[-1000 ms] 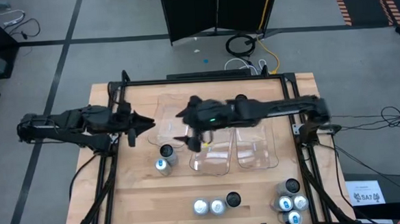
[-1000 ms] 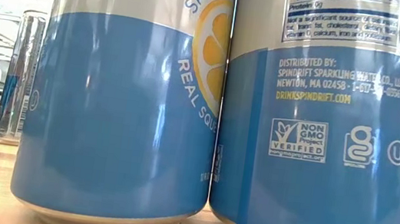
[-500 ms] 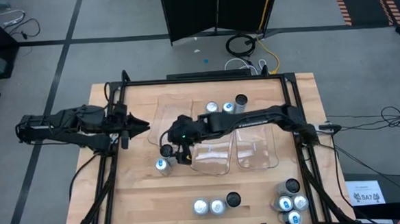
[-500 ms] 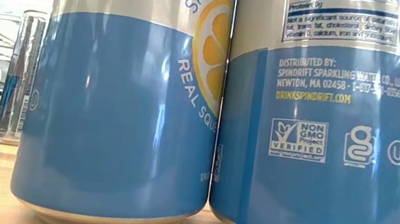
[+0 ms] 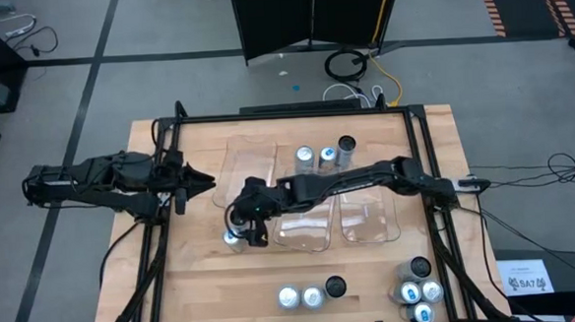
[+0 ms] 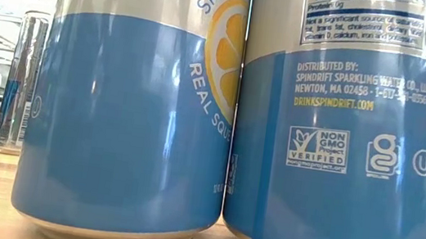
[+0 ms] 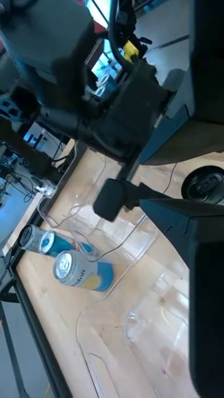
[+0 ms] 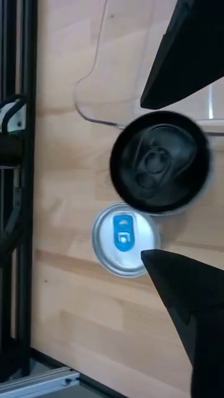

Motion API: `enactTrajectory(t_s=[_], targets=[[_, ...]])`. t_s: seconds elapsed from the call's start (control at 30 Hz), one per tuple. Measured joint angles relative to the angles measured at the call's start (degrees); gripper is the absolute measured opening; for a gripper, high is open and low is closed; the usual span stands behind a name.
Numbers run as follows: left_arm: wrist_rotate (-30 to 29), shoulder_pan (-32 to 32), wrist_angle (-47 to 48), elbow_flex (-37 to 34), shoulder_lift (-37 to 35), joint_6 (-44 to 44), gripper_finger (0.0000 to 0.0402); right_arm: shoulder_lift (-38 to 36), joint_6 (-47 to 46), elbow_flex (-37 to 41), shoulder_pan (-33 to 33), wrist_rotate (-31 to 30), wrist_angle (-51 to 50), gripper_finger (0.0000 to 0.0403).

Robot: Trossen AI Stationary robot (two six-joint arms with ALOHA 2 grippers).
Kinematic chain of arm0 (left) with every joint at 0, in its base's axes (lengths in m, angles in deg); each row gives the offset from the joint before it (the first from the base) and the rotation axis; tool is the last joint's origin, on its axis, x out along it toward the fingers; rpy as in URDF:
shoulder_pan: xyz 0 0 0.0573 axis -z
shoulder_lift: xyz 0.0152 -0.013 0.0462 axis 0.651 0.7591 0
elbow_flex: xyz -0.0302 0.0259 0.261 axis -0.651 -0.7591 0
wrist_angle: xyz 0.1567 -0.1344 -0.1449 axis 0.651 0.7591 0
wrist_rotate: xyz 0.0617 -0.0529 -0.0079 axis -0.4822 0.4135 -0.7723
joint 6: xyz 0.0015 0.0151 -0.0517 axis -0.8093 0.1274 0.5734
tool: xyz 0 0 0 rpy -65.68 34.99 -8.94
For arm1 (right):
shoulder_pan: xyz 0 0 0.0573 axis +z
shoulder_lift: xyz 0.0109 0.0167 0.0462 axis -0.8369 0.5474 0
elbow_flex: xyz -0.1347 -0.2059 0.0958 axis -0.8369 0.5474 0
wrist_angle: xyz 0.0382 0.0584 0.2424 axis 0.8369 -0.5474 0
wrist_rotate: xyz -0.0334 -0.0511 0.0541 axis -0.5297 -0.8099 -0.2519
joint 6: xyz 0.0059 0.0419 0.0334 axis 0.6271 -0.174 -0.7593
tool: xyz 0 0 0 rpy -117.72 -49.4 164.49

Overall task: Sort soda cans
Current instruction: Put the middle left white soda can into the right transparent bin

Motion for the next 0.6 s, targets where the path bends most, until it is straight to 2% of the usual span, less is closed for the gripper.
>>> enactTrajectory(t_s=[0.4, 0.5, 0.6], targets=[[0.0, 0.0, 0.0, 0.0, 0.0, 0.0, 0.0107, 1.4, -0.6, 0.0, -1.3, 2.0, 0.6, 0.0373], [0.0, 0.0, 0.0, 0.0, 0.0, 0.0, 0.0107, 1.4, -0.5, 0.0, -1.3, 2.0, 0.6, 0.0349], [0.0, 0.0, 0.0, 0.0, 0.0, 0.0, 0.0107, 1.4, -0.8, 0.0, -1.2, 2.0, -0.1, 0.0308]])
